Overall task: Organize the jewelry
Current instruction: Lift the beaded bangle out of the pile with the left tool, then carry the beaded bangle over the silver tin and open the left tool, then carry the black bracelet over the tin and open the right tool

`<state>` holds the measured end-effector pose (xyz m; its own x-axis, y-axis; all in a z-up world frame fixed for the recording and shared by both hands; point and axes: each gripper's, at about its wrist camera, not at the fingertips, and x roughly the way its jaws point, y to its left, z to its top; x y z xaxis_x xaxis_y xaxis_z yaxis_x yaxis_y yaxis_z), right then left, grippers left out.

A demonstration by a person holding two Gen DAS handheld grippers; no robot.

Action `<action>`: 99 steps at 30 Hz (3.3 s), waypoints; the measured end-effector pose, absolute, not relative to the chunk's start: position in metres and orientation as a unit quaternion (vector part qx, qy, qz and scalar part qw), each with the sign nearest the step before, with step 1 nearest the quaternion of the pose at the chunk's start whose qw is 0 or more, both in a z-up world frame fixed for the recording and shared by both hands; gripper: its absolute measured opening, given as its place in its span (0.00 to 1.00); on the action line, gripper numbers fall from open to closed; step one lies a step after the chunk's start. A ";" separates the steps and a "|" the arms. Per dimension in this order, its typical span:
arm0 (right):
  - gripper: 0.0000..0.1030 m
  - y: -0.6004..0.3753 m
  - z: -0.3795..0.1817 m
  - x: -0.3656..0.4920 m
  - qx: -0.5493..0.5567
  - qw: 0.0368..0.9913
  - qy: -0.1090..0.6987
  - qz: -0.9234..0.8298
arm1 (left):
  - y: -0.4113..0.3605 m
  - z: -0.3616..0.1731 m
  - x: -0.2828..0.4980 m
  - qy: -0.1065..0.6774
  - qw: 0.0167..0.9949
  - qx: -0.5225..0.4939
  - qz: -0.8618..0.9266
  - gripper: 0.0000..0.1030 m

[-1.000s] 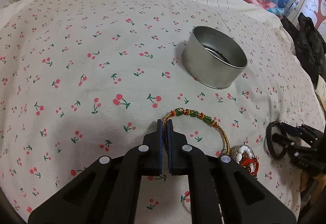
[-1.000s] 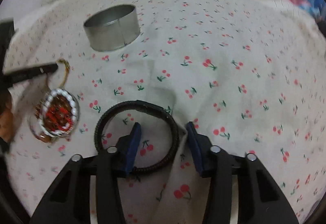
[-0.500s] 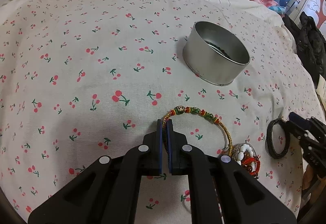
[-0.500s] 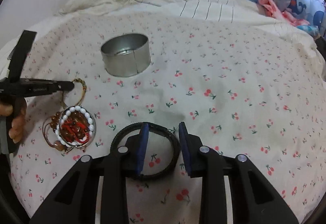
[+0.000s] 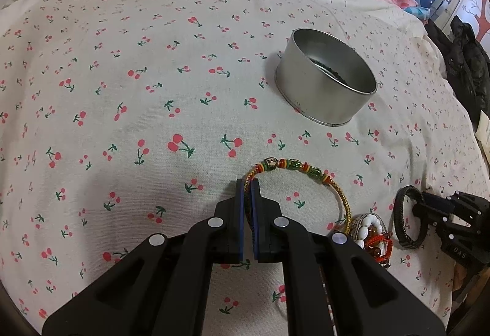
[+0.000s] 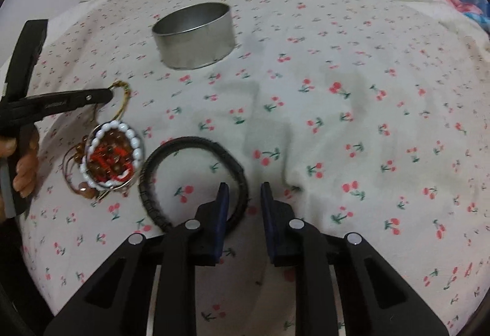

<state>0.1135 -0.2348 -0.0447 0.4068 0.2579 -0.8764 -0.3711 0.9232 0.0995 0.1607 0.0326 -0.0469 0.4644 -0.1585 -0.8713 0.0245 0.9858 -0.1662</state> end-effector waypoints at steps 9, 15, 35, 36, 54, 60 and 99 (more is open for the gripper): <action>0.08 -0.235 -0.022 0.108 -0.026 0.867 0.462 0.186 | 0.034 -0.036 0.155 0.499 0.859 -0.079 -0.080 0.02; 0.08 -0.249 -0.001 0.110 0.058 0.881 0.426 0.198 | 0.038 0.002 0.145 0.461 0.878 -0.077 -0.101 0.02; 0.08 -0.260 0.008 0.111 0.109 0.880 0.419 0.197 | -0.034 0.049 0.247 0.438 0.896 -0.033 -0.069 0.03; 0.08 -0.260 0.008 0.112 0.109 0.880 0.419 0.198 | -0.034 0.045 0.251 0.440 0.894 -0.035 -0.069 0.03; 0.08 -0.250 0.010 0.112 0.072 0.893 0.410 0.172 | 0.007 0.043 0.189 0.409 0.912 0.012 0.014 0.91; 0.08 -0.223 0.022 0.140 0.047 0.901 0.402 0.155 | 0.052 0.015 0.156 0.417 0.906 -0.045 0.061 0.92; 0.45 -0.172 -0.006 0.102 -0.078 0.844 0.434 0.307 | 0.055 -0.005 0.164 0.464 0.884 -0.050 0.020 0.93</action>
<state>0.1019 -0.1719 -0.0063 0.4359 0.4500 -0.7794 -0.5849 0.7999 0.1347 0.1642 0.0547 -0.0047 0.5687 -0.0122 -0.8225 -0.0815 0.9941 -0.0711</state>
